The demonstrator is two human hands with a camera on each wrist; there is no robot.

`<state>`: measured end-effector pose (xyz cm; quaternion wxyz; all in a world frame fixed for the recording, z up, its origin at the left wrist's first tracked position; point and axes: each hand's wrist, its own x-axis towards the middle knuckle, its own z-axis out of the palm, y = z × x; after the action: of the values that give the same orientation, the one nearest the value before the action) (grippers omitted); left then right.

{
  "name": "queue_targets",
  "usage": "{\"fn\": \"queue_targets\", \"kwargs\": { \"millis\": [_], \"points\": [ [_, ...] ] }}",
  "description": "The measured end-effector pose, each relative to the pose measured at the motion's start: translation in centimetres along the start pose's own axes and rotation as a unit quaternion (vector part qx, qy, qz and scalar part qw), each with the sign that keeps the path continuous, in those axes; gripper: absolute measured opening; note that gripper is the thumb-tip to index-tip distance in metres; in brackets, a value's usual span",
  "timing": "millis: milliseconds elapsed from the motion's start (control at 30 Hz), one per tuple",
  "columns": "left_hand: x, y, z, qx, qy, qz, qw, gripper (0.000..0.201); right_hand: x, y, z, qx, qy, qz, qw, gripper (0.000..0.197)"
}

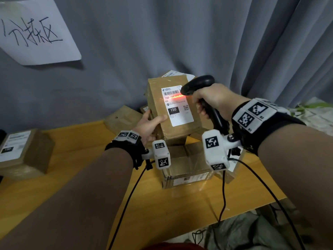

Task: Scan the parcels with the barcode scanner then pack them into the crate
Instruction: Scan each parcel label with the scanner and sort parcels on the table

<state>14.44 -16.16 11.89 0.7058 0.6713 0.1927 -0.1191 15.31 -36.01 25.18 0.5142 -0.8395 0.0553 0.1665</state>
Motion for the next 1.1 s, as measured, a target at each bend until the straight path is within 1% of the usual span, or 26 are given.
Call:
{"fn": "queue_targets", "kwargs": {
  "millis": [133, 167, 333, 433, 533, 667, 800, 933, 1033, 1100],
  "points": [
    [0.2, -0.3, -0.1, -0.003, -0.004, -0.003, 1.0, 0.104, -0.3, -0.4, 0.0, -0.005, 0.001, -0.007, 1.0, 0.004],
    [0.3, -0.3, -0.1, -0.003, -0.003, -0.003, 1.0, 0.104, -0.4, -0.5, 0.0, -0.003, 0.002, -0.011, 1.0, 0.004],
    [0.2, -0.4, 0.0, -0.009, 0.0, 0.007, 1.0, 0.089, -0.9, -0.8, 0.3, 0.009, -0.001, -0.023, 1.0, 0.003],
    [0.1, -0.4, 0.1, -0.012, -0.002, 0.015, 1.0, 0.086, -1.1, -1.0, 0.4, 0.009, 0.001, -0.028, 1.0, 0.004],
    [-0.2, -0.3, 0.2, -0.009, -0.006, 0.015, 1.0, 0.09, -1.2, -1.1, 0.4, 0.011, -0.001, -0.026, 1.0, 0.004],
    [-0.3, -0.3, 0.2, 0.002, 0.001, 0.008, 1.0, 0.105, -1.2, -1.0, 0.4, 0.014, -0.002, -0.022, 1.0, 0.008],
    [-0.4, -0.2, 0.4, 0.002, 0.004, 0.01, 1.0, 0.108, -1.0, -0.8, 0.6, 0.015, -0.005, -0.016, 1.0, 0.013],
    [-0.5, -0.1, 0.5, 0.008, 0.012, 0.007, 1.0, 0.116, -0.9, -0.7, 0.6, 0.012, -0.002, -0.015, 1.0, 0.008],
    [-0.5, -0.2, 0.4, 0.013, 0.014, 0.007, 1.0, 0.116, -0.8, -0.6, 0.4, 0.019, 0.0, -0.022, 1.0, 0.003],
    [-0.4, -0.2, 0.4, 0.013, 0.015, 0.008, 1.0, 0.115, -0.8, -0.6, 0.3, 0.023, -0.012, -0.023, 0.999, 0.002]
  ]
}}
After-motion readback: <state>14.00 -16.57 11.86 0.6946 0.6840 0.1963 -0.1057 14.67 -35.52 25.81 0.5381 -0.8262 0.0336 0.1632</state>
